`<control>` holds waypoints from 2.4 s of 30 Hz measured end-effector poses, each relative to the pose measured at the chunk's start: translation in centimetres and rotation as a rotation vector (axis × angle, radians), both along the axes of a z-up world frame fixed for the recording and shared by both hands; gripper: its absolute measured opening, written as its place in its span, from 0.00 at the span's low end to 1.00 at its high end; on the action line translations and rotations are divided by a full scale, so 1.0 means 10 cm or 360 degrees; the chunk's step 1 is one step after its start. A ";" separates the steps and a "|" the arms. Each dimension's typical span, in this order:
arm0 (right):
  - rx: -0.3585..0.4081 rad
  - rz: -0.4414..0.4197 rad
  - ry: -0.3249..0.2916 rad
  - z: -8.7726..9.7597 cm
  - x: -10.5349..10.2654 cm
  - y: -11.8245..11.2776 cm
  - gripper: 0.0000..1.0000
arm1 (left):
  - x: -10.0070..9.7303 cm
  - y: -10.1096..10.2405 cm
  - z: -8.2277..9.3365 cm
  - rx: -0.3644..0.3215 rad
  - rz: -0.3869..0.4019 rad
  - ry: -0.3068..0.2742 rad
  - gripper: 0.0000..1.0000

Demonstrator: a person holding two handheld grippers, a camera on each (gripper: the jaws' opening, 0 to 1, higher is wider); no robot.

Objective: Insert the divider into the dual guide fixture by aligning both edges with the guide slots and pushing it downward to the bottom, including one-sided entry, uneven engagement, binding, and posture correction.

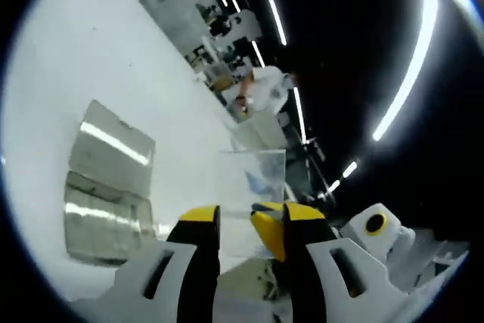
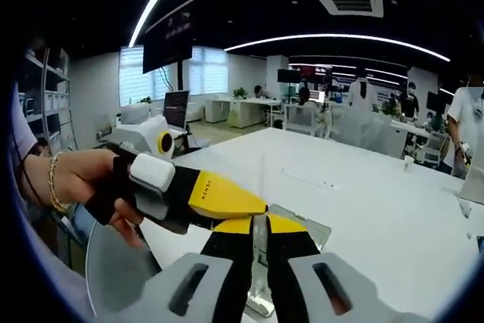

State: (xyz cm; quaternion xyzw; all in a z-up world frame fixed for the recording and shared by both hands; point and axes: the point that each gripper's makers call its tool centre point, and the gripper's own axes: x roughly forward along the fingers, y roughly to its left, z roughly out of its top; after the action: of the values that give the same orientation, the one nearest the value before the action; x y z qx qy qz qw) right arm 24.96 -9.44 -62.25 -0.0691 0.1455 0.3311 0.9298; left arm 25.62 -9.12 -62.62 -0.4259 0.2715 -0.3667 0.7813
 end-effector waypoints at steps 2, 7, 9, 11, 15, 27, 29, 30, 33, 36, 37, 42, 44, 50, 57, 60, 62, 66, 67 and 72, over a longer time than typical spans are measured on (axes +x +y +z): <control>0.0021 0.0011 -0.0043 0.02 0.02 -0.01 0.00 | 0.03 0.00 0.03 0.0035 0.0033 -0.0090 0.30; 0.0072 0.0046 -0.0061 0.01 0.05 -0.07 0.00 | 0.04 -0.05 0.04 0.0092 0.0076 -0.0162 0.30; 0.0105 0.0066 -0.0051 0.00 0.06 -0.10 0.00 | 0.06 -0.06 0.02 0.0115 0.0097 -0.0177 0.29; 0.0138 0.0086 -0.0040 -0.02 0.06 -0.13 0.00 | 0.05 -0.09 0.01 0.0134 0.0116 -0.0187 0.29; 0.0152 0.0117 -0.0043 -0.02 0.06 -0.17 0.00 | 0.05 -0.13 0.00 0.0139 0.0164 -0.0183 0.29; 0.0192 0.0207 -0.0083 0.05 -0.07 -0.07 0.00 | -0.03 0.00 0.07 0.0223 0.0252 -0.0311 0.34; 0.0209 0.0202 -0.0094 0.10 -0.10 -0.02 0.00 | -0.05 0.05 0.10 0.0215 0.0254 -0.0326 0.35; 0.0224 0.0200 -0.0100 0.13 -0.12 0.02 0.00 | -0.06 0.09 0.13 0.0208 0.0255 -0.0353 0.36; 0.0254 0.0198 -0.0103 0.20 -0.15 0.09 0.00 | -0.10 0.17 0.22 0.0192 0.0255 -0.0408 0.36; 0.0264 0.0198 -0.0117 0.26 -0.20 0.18 0.00 | -0.13 0.26 0.28 0.0171 0.0253 -0.0451 0.37; 0.0267 0.0199 -0.0119 0.29 -0.23 0.22 0.00 | -0.16 0.29 0.31 0.0162 0.0253 -0.0470 0.37; 0.0245 0.0201 -0.0125 0.33 -0.29 0.35 0.00 | -0.21 0.41 0.36 0.0157 0.0249 -0.0514 0.37; 0.0220 0.0184 -0.0138 0.35 -0.31 0.39 0.00 | -0.22 0.46 0.38 0.0132 0.0247 -0.0519 0.38; 0.0230 0.0057 -0.0149 0.42 -0.29 0.36 0.00 | -0.21 0.60 0.41 0.0112 0.0218 -0.0540 0.36; 0.0268 -0.0077 -0.0108 0.54 -0.27 0.40 0.00 | -0.21 0.73 0.34 0.0174 0.0151 -0.0602 0.36; 0.0237 -0.0122 -0.0101 0.56 -0.26 0.43 0.00 | -0.22 0.79 0.28 0.0201 0.0125 -0.0625 0.36; 0.0204 -0.0162 -0.0090 0.57 -0.25 0.45 0.00 | -0.23 0.82 0.24 0.0267 0.0092 -0.0675 0.36; 0.0145 -0.0266 -0.0029 0.52 -0.18 0.42 0.00 | -0.27 0.85 0.17 0.0377 0.0027 -0.0774 0.38; 0.0144 -0.0280 -0.0018 0.51 -0.17 0.42 0.00 | -0.29 0.86 0.14 0.0403 -0.0002 -0.0798 0.38; 0.0074 -0.0384 0.0062 0.35 -0.09 0.40 0.00 | -0.33 0.95 -0.09 0.0611 -0.0080 -0.0934 0.41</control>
State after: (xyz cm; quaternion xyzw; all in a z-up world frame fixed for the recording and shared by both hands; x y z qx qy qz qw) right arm 24.11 -5.47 -58.77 -0.0232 0.1629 0.2215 0.9612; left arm 22.32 0.37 -63.51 -0.1409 0.1099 -0.4349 0.8826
